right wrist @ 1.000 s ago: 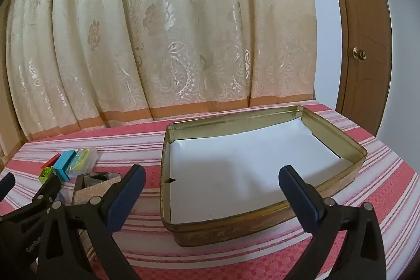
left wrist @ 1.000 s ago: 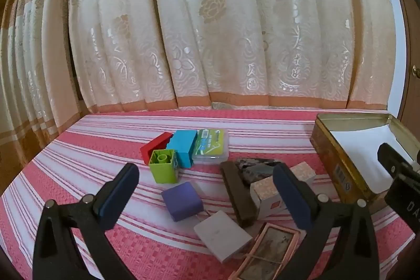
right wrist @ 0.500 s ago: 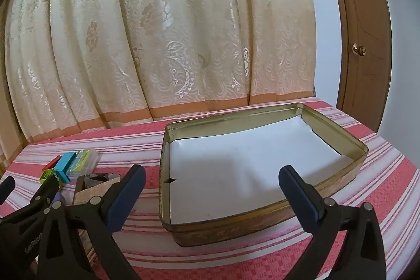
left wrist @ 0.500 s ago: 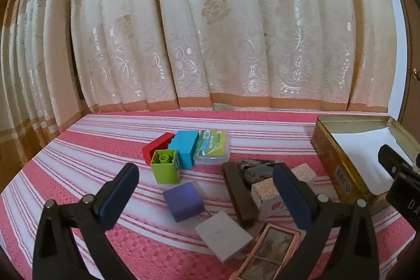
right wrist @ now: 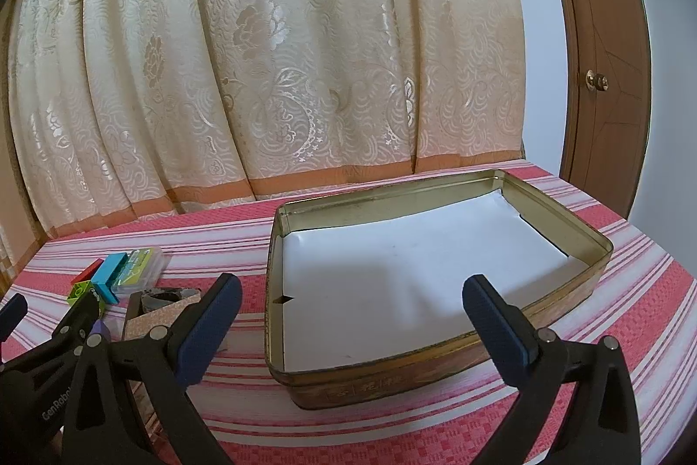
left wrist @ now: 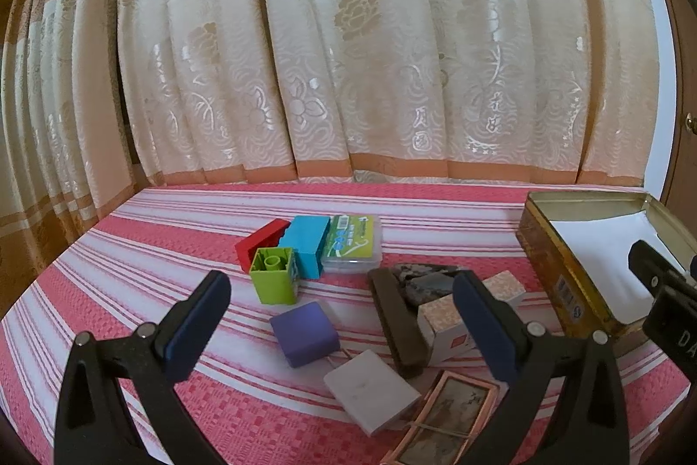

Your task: Organize rigid objects

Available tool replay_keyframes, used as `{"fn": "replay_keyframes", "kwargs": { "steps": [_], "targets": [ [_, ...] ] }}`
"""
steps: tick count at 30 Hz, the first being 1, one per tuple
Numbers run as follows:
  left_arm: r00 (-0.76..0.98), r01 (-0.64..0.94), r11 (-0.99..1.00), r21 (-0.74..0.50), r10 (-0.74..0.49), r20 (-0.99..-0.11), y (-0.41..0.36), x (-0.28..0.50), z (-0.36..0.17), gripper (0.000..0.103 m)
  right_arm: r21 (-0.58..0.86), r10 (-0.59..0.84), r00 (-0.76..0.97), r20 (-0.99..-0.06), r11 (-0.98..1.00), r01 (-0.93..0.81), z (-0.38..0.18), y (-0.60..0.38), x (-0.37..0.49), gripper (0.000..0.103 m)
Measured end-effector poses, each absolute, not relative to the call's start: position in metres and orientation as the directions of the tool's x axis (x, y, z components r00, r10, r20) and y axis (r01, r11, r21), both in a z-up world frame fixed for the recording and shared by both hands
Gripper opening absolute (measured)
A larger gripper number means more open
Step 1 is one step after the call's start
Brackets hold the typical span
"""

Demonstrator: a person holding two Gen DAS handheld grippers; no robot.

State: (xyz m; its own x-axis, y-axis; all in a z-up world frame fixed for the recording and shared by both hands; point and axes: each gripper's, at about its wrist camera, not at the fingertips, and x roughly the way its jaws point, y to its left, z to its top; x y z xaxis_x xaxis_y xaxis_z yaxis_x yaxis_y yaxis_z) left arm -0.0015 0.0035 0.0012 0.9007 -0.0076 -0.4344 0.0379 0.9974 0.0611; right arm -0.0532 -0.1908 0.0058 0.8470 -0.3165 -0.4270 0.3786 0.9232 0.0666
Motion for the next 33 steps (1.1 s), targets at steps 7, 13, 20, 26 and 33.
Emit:
{"fn": "replay_keyframes", "kwargs": {
  "steps": [7, 13, 20, 26, 33],
  "targets": [
    [0.899, 0.033, 0.998, 0.057, -0.004, -0.438, 0.0049, -0.0013, -0.0009, 0.103, 0.066, -0.312, 0.846, -0.432, 0.925, 0.374, 0.0055, -0.1911, -0.0529, 0.102],
    [0.898, 0.034, 0.998, 0.057, -0.005, -0.440, 0.0054, -0.0014, -0.0016, 0.103, 0.070, -0.298, 0.850, -0.435, 0.930, 0.362, 0.0057, -0.1904, -0.0525, 0.102],
    [0.893, 0.040, 0.997, 0.067, -0.006, -0.450, 0.0022, -0.0012, -0.0031, 0.103, 0.068, -0.294, 0.851, -0.435, 0.932, 0.356, 0.0065, -0.1895, -0.0520, 0.102],
    [0.891, 0.039, 0.997, 0.063, -0.006, -0.454, 0.0016, -0.0014, -0.0025, 0.103, 0.073, -0.288, 0.852, -0.438, 0.933, 0.353, 0.0067, -0.1897, -0.0515, 0.102],
    [0.890, 0.039, 0.997, 0.062, -0.006, -0.456, 0.0016, -0.0011, -0.0024, 0.103, 0.074, -0.279, 0.857, -0.434, 0.936, 0.343, 0.0073, -0.1885, -0.0520, 0.102]
  ]
}}
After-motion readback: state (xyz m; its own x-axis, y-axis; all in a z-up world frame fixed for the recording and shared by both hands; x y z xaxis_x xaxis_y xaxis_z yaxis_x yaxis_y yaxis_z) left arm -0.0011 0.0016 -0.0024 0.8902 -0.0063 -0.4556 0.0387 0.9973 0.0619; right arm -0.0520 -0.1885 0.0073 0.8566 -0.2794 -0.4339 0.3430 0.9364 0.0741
